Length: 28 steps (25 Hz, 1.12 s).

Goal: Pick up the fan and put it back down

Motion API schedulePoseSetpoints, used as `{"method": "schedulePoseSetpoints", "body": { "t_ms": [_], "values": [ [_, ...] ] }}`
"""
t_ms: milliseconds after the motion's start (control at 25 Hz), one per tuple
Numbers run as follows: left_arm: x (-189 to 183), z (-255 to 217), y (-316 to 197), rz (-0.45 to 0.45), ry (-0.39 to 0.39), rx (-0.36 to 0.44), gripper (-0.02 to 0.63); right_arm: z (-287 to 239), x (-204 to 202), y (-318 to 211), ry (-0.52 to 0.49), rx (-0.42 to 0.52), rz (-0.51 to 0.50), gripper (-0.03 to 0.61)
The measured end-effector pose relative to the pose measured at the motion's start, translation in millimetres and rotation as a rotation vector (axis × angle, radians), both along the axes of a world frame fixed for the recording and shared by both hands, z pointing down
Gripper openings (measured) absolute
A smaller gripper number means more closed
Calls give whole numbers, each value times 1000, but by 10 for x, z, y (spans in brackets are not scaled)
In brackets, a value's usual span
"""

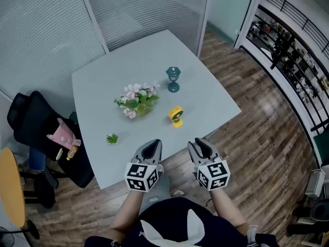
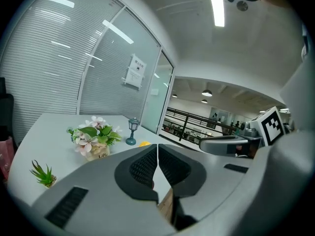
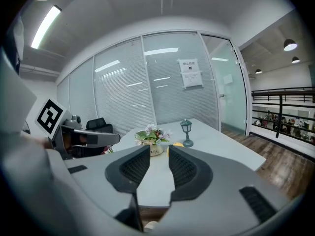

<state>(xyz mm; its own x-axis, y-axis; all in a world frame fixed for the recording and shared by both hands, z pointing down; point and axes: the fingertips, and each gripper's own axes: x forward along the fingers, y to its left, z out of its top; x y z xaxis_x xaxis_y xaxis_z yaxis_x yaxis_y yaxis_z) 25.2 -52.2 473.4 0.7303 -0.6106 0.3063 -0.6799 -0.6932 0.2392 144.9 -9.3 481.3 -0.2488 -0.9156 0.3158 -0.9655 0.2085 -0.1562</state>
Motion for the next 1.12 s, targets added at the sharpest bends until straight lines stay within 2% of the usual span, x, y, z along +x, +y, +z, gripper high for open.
{"method": "schedulePoseSetpoints", "body": {
  "t_ms": [160,320,720,1120],
  "values": [
    [45,52,-118,16,-4,-16,26,142,-17,-173,17,-51,-19,262],
    [90,98,-231,37,-12,-30,26,262,-52,-314,14,-93,-36,309],
    [44,183,-521,64,-21,-57,26,639,-70,-664,31,-193,-38,377],
    [-56,226,-821,72,-23,-68,26,1175,-28,-1033,101,-298,-34,354]
  ]
}}
